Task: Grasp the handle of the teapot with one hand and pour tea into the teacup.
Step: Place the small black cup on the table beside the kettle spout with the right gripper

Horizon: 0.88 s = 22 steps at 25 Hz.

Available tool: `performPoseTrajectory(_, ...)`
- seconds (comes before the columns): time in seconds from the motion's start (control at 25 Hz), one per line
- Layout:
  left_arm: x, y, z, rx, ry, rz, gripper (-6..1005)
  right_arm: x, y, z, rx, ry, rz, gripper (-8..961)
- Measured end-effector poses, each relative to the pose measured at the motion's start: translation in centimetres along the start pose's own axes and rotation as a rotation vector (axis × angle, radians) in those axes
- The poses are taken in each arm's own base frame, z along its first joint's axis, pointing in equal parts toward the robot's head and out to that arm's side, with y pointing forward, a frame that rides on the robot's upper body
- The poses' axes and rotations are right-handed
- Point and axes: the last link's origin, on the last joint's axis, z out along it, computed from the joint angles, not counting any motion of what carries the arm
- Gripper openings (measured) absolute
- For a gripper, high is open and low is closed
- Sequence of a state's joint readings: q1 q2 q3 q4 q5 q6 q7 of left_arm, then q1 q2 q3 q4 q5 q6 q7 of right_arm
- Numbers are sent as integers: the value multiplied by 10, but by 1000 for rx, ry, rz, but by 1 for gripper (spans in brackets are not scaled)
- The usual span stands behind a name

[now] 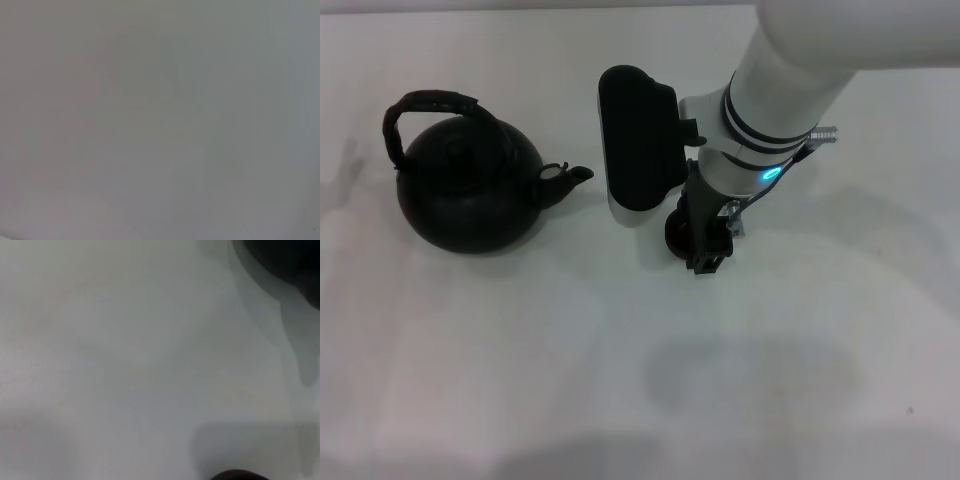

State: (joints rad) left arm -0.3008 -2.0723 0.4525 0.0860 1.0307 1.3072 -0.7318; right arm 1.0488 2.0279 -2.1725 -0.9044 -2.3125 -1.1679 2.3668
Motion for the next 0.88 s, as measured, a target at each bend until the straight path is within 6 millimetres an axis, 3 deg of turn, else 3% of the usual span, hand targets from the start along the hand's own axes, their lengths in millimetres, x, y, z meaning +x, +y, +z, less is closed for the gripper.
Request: performPoseTrajectory(0.88, 0, 1, 1, -2, 1, 5, 886, -3, 3, 0, 4, -9, -20, 868)
